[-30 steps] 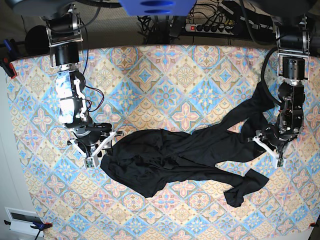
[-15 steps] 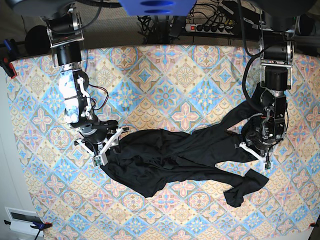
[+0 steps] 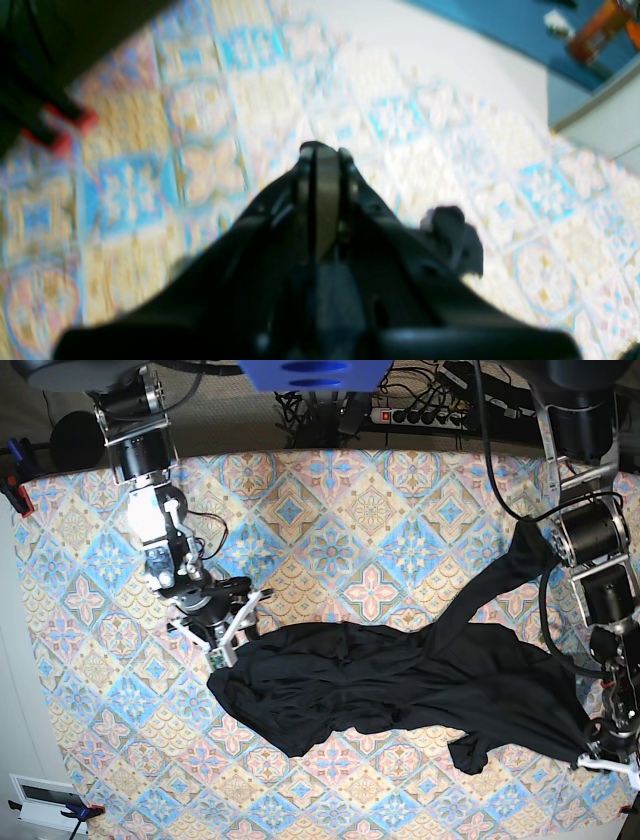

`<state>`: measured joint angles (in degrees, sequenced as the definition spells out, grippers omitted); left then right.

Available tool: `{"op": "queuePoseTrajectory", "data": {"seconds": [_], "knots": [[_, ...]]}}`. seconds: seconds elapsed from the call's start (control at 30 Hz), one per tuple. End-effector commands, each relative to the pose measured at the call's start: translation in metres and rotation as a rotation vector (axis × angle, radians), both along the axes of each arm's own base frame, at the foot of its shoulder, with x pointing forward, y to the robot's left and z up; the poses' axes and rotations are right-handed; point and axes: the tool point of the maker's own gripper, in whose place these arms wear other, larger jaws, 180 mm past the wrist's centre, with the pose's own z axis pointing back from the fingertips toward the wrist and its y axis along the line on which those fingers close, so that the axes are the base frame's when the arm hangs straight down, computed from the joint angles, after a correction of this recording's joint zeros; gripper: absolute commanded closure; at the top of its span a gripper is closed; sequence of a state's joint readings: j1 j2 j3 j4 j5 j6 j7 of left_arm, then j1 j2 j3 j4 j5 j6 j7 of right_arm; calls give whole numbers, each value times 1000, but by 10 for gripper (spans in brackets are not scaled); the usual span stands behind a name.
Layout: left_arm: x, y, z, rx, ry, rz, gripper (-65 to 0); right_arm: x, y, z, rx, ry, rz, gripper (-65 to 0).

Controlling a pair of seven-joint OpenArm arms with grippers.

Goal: Layout the t-shirt on the table in an organized manner, then fold the t-shirt properly
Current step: 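Grasp the shirt edge with the right gripper and drag it outward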

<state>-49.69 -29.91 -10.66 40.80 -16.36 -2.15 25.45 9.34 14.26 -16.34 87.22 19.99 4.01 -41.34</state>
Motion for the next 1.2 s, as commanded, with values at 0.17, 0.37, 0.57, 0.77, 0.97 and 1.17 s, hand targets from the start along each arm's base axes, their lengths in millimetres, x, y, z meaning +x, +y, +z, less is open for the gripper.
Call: {"op": "queuePoseTrajectory", "data": {"seconds": [0.17, 0.37, 0.57, 0.77, 0.97, 1.17], "knots": [[-9, 59, 54, 123, -55, 198, -116, 10, 4, 25, 14, -75, 14, -212], [-27, 57, 15, 77, 85, 239, -251, 11, 3, 24, 11, -71, 12, -214], [-54, -4, -26, -6, 125, 65, -264, 18, 10, 20, -12, -63, 40, -210], [-96, -75, -65, -66, 192, -111, -264, 36, 32, 22, -63, -70, 124, -213], [-142, -111, -110, -94, 284, -187, -264, 56, 43, 25, -224, -119, 215, -214], [-170, -128, -143, -130, 354, -202, -264, 68, 50, 21, -285, -124, 265, -286]]}}
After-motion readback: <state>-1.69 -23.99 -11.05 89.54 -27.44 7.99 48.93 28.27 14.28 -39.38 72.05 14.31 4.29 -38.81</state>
